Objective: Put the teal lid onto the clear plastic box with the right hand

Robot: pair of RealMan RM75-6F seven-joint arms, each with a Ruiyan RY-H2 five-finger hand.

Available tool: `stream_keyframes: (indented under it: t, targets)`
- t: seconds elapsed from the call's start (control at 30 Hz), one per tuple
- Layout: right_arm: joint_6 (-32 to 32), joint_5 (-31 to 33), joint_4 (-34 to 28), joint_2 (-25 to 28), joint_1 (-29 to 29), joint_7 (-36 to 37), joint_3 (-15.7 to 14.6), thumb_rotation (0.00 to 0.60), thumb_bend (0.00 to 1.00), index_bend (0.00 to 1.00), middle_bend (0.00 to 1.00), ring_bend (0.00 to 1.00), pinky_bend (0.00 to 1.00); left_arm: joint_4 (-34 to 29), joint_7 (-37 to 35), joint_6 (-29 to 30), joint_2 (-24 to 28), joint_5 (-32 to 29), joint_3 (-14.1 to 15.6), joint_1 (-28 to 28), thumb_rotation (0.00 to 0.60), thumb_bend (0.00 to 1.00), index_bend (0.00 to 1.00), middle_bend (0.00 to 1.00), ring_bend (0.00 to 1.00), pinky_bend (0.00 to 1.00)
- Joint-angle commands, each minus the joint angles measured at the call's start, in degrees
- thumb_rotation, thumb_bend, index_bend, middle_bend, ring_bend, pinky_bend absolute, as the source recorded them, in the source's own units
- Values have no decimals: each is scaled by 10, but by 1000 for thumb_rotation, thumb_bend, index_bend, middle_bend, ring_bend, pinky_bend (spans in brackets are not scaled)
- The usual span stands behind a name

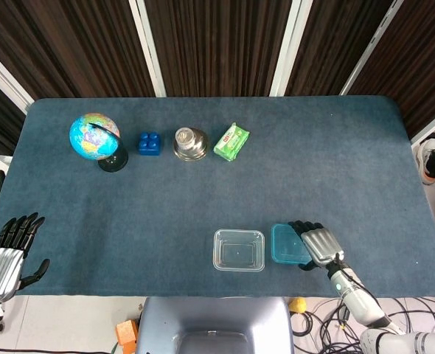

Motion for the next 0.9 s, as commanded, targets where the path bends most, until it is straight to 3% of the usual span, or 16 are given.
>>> stream_keyframes:
  t: [0.03, 0.23, 0.43, 0.63, 0.9]
  targets:
    - [-1, -23, -23, 21, -3, 27, 6, 600, 101, 929, 630, 474, 362, 0, 1, -1, 0, -1, 0, 0, 600, 329, 0, 33, 10, 9]
    - [-3, -41, -98, 68, 2, 46, 21, 600, 101, 929, 630, 474, 362, -1, 4, -4, -1, -3, -1, -2, 600, 330, 0, 33, 10, 8]
    - [-20, 19, -193, 84, 27, 37, 52, 600, 101, 929, 630, 474, 361, -2, 9, -7, -3, -1, 0, -4, 600, 328, 0, 33, 10, 9]
    - [4, 130, -240, 44, 68, -50, 70, 600, 101, 929, 630, 474, 356, -2, 11, -10, -3, -1, 0, -5, 600, 329, 0, 33, 11, 8]
    - [106, 260, -266, -40, 133, -193, 86, 600, 101, 928, 630, 474, 353, -2, 2, -5, 0, 1, 1, -3, 600, 329, 0, 34, 10, 9]
